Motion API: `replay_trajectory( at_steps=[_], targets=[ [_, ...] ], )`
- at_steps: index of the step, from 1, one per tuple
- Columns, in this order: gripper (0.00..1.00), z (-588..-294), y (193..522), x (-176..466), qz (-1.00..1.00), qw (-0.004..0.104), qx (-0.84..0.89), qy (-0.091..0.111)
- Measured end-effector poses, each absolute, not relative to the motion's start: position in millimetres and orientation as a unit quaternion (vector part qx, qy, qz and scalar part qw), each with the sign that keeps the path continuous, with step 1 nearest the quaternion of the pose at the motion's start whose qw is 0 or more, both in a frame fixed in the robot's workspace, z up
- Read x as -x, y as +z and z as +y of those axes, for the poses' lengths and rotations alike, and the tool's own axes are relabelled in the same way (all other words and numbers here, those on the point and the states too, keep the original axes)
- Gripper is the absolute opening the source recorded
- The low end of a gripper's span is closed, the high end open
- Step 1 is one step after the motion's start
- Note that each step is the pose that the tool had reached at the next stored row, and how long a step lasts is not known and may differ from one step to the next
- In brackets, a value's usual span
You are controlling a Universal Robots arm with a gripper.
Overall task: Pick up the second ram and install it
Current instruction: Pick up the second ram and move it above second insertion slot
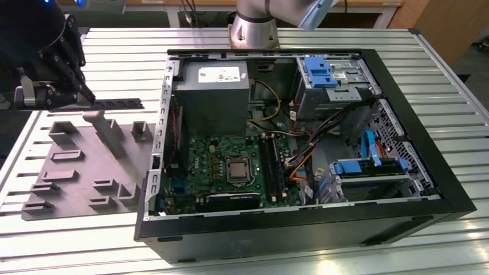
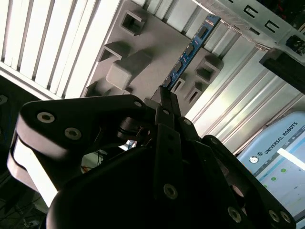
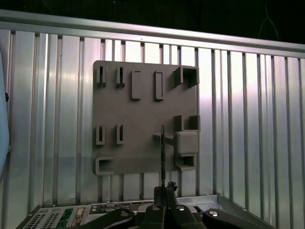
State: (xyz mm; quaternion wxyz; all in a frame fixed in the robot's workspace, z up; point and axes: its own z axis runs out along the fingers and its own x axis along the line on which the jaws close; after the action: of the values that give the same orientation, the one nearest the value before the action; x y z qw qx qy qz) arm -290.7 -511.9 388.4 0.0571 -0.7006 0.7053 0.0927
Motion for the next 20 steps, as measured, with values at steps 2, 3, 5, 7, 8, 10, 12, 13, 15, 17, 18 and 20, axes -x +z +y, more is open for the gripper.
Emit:
replay_trajectory(
  at_steps=[2,3,5,7,8,10,12,13,15,17,18,20],
  targets=[
    [0.11,-512,388,288,0.705,0.057,0.701,0.093],
    [0.11,-512,388,287,0.705,0.057,0.701,0.093],
    [0.11,-512,388,284,0.705,0.057,0.701,0.093],
    [0.11,-512,388,281,0.705,0.057,0.701,0.093],
    [0.11,-512,388,280,0.705,0.057,0.701,0.093],
    [0.11,-512,388,277,0.705,0.057,0.701,0.093],
    [0.11,-512,388,275,0.705,0.057,0.701,0.093],
    [0.11,-512,388,274,0.705,0.057,0.701,0.093],
    [0.11,-512,388,272,0.705,0.057,0.701,0.093],
    [0.11,-512,388,269,0.705,0.057,0.701,0.093],
    [0.11,-512,388,268,0.705,0.057,0.701,0.093],
    [0.11,-512,388,266,0.705,0.057,0.701,0.093]
  ],
)
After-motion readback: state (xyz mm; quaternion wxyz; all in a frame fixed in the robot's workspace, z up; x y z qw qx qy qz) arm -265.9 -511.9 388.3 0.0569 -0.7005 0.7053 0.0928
